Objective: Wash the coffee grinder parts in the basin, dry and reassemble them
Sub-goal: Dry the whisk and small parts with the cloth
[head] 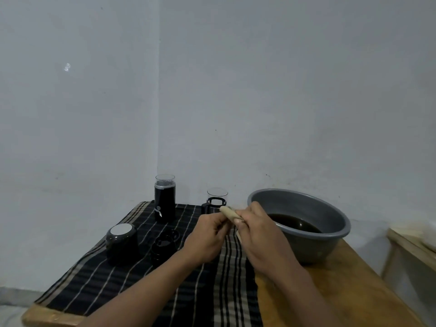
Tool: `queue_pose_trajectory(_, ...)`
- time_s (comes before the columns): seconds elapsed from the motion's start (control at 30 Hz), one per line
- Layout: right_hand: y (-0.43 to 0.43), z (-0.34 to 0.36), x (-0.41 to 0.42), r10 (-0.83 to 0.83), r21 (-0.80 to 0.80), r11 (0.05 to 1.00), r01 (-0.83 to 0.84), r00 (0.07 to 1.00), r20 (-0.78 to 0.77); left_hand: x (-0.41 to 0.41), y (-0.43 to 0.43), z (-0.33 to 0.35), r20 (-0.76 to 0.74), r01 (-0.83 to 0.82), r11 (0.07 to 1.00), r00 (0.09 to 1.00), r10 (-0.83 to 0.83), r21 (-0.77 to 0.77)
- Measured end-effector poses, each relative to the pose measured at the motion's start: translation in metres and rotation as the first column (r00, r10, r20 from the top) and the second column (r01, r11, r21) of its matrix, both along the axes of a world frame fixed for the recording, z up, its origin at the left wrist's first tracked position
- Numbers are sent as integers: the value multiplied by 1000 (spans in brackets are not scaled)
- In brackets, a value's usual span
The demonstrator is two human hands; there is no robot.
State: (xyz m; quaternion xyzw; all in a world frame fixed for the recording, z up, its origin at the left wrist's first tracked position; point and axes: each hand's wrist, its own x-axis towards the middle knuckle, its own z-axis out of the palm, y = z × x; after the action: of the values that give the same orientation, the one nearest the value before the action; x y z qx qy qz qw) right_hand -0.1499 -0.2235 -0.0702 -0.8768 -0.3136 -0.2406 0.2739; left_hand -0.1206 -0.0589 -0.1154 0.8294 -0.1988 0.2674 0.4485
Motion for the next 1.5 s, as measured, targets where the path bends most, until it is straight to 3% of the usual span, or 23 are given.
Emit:
queue_pose_trajectory(0.1, -4, 9, 10, -5, -2, 1000, 5, 999, -32, -4, 2, 4, 12, 32, 988, 999, -35, 152)
queue_pose_trajectory(0.17, -8, 18, 19, -15, 14, 1000, 17, 994, -105, -7, 4, 7, 34, 54, 984, 998, -61, 170)
queue_pose_trajectory(0.3, -16, 27, 29, 20, -48, 998, -29, 983, -180, -7, 10, 4, 56, 91, 996, 994, -92, 12)
queue_pose_trajectory(0.47, -16, 11, 14, 42, -111, 992, -59, 988, -147, -5, 9, -6, -55, 99, 979, 992, -111, -178)
queue_pose_trajectory(0.6, -8, 11, 7, 83, -50, 995, -92, 983, -162, -6, 4, -9, -97, 112, 984, 987, -126, -140)
queue_pose_trajectory(0.77, -3, 13, 22, -52, -71, 996, 47, 996, -76, -8, 3, -2, -56, 124, 992, 991, -124, -6)
queue_pose_trajectory(0.87, -10, 12, 30, -107, -145, 985, 94, 990, -89, -9, 6, -1, -38, 94, 990, 994, -98, -104)
queue_pose_trajectory(0.97, -14, 3, 24, -45, -161, 987, 29, 994, -99, -8, 12, 0, -112, 27, 986, 993, -45, -163)
queue_pose_trajectory(1.03, -10, -4, 20, -16, -84, 996, 10, 997, -75, -9, 12, 5, -194, 30, 969, 978, -79, -244)
queue_pose_trajectory(1.2, -9, -23, 20, 90, 319, 944, -89, 996, 12, -22, -7, 16, -325, 33, 846, 915, -240, -532)
queue_pose_trajectory(1.4, -13, -28, 17, 138, 346, 919, -189, 976, 167, -23, -13, 15, -349, 90, 788, 862, -368, -609)
queue_pose_trajectory(1.5, -13, -32, 15, 103, 464, 866, -184, 975, 195, -20, -16, 16, -306, 122, 815, 887, -346, -566)
